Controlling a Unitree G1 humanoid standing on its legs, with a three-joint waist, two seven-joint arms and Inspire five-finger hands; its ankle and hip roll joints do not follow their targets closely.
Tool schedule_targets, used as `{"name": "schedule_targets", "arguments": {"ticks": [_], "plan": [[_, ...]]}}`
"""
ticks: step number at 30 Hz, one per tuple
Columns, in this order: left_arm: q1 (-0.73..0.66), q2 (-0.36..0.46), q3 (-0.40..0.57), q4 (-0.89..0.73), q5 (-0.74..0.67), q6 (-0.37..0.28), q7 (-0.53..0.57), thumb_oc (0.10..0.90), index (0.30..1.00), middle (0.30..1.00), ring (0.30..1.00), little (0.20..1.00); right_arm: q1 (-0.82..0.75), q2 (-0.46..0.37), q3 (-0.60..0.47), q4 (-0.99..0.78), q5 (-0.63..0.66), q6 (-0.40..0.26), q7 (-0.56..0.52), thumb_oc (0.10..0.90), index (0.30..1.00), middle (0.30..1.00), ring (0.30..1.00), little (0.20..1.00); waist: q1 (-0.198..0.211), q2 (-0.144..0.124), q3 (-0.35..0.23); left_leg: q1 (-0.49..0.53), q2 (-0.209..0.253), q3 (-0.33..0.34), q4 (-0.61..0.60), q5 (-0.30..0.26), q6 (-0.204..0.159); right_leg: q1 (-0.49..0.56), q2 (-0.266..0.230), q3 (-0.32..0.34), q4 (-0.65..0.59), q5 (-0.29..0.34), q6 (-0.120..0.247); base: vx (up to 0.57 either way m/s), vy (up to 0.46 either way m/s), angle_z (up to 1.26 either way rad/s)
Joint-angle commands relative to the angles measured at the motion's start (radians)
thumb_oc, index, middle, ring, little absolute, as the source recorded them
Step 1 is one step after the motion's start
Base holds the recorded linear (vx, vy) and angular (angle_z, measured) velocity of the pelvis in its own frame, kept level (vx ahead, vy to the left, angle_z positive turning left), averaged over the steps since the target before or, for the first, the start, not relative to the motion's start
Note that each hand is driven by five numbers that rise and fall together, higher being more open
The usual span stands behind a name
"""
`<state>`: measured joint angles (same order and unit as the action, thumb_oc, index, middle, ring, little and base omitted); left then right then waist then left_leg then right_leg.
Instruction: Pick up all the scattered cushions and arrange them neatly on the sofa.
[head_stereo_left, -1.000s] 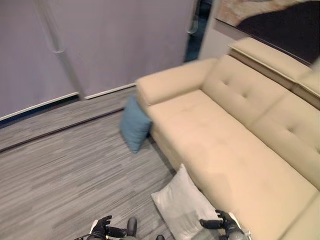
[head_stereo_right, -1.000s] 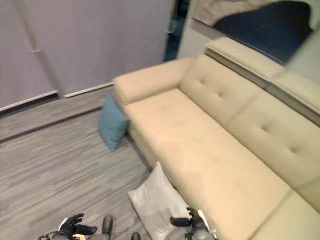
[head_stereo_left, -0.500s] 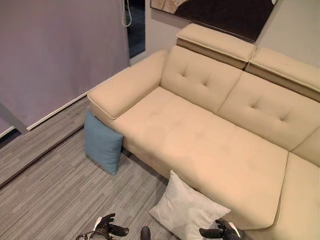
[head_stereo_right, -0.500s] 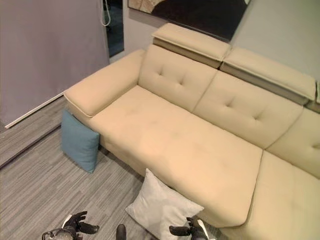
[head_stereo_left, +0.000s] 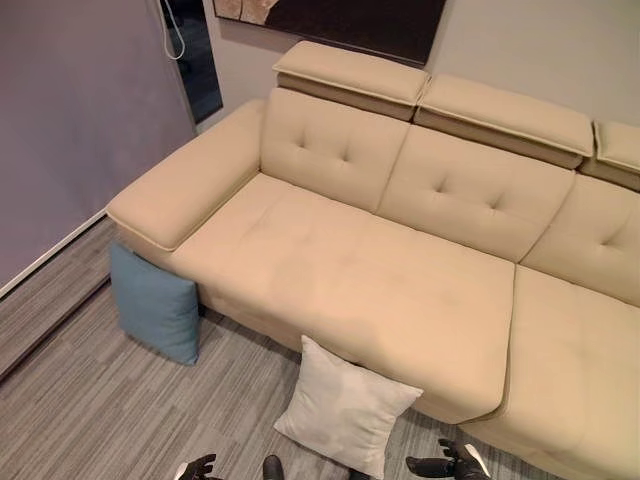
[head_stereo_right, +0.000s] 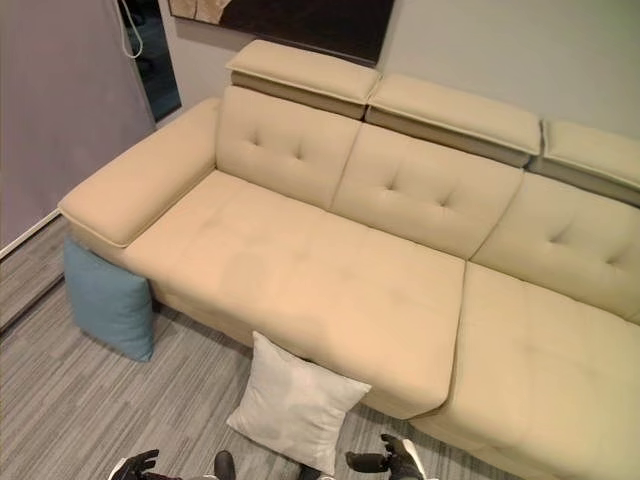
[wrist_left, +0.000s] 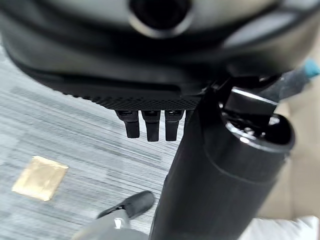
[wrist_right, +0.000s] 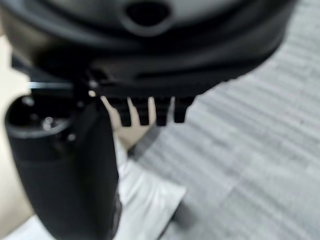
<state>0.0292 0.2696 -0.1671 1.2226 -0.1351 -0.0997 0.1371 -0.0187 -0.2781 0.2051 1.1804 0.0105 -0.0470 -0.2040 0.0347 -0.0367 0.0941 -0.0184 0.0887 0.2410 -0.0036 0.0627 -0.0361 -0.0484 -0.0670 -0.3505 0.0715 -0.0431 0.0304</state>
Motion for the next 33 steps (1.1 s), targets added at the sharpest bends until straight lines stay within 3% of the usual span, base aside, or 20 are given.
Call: {"name": "schedule_targets", "arguments": {"ticks": [1,4,6,11,19,26,27,33], "plan": [[-0.073,-0.004,0.001,-0.006,0.012,-0.030,-0.003,0.800,0.900,0.900,0.900,0.900,-0.070,-0.038,0.006,-0.002,-0.009,-0.032,-0.037,0.800,0.900,0.900,0.900,0.900,0.016,-0.045,0.010,-0.034,-0.106,-0.135,0.073,-0.113,0.005,0.079,0.001,0.061,-0.118,0.028,0.076,-0.07,0.025,-0.06],[-0.099,-0.014,-0.018,-0.010,-0.021,-0.040,0.005,0.800,0.900,0.900,0.900,0.900,-0.085,-0.044,0.020,-0.002,-0.008,-0.036,-0.044,0.800,0.900,0.900,0.900,0.900,0.046,-0.059,0.025,-0.091,-0.136,-0.316,0.103,-0.110,-0.021,0.068,0.002,0.107,-0.120,0.040,0.073,-0.05,0.026,-0.51],[-0.105,-0.019,-0.020,-0.006,-0.029,-0.036,0.003,0.800,0.900,0.900,0.900,0.900,-0.085,-0.047,0.022,0.003,-0.007,-0.035,-0.043,0.800,0.900,0.900,0.900,0.900,0.048,-0.059,0.021,-0.092,-0.146,-0.372,0.095,-0.114,-0.018,0.065,0.006,0.132,-0.118,0.042,0.075,0.04,0.051,-0.86],[-0.093,-0.019,-0.026,0.008,-0.001,-0.025,-0.010,0.800,0.900,0.900,0.900,0.900,-0.060,-0.039,0.009,0.004,-0.010,-0.029,-0.036,0.800,0.900,0.900,0.900,0.900,0.027,-0.049,-0.006,-0.037,-0.139,-0.355,0.027,-0.107,0.002,0.060,0.005,0.162,-0.104,0.042,0.083,0.08,0.116,-0.26],[-0.090,0.006,-0.008,0.007,0.013,-0.023,-0.004,0.800,0.900,0.900,0.900,0.900,-0.076,-0.018,0.025,-0.019,-0.014,-0.019,-0.030,0.800,0.900,0.900,0.900,0.900,0.037,-0.039,0.030,-0.015,-0.140,-0.286,-0.014,-0.095,0.040,-0.032,-0.025,0.216,-0.015,0.069,0.125,-0.01,0.135,-0.50],[-0.086,0.020,0.003,0.005,0.014,-0.022,-0.004,0.800,0.900,0.900,0.900,0.900,-0.076,-0.016,0.025,-0.036,-0.016,-0.031,-0.034,0.800,0.900,0.900,0.900,0.900,0.052,-0.028,0.036,-0.015,-0.130,-0.250,-0.045,-0.078,0.047,-0.026,-0.042,0.111,0.046,0.036,0.121,-0.04,0.031,-0.34],[-0.081,0.016,0.003,0.004,0.015,-0.023,-0.006,0.800,0.900,0.900,0.900,0.900,-0.061,-0.015,0.017,-0.036,-0.007,-0.033,-0.035,0.800,0.900,0.900,0.900,0.900,0.066,-0.040,0.019,-0.018,-0.139,-0.224,-0.053,-0.078,0.043,0.021,-0.046,0.067,-0.021,0.028,0.115,-0.02,-0.031,-0.10],[-0.099,0.003,-0.002,-0.020,-0.017,-0.029,0.006,0.800,0.900,0.900,0.900,0.900,-0.054,-0.023,-0.004,-0.043,0.026,-0.038,-0.051,0.800,0.900,0.900,0.900,0.900,0.048,-0.030,0.022,-0.028,-0.127,-0.216,-0.065,-0.070,0.033,0.012,-0.034,0.079,-0.071,0.039,0.106,-0.02,-0.075,-0.09]]}}
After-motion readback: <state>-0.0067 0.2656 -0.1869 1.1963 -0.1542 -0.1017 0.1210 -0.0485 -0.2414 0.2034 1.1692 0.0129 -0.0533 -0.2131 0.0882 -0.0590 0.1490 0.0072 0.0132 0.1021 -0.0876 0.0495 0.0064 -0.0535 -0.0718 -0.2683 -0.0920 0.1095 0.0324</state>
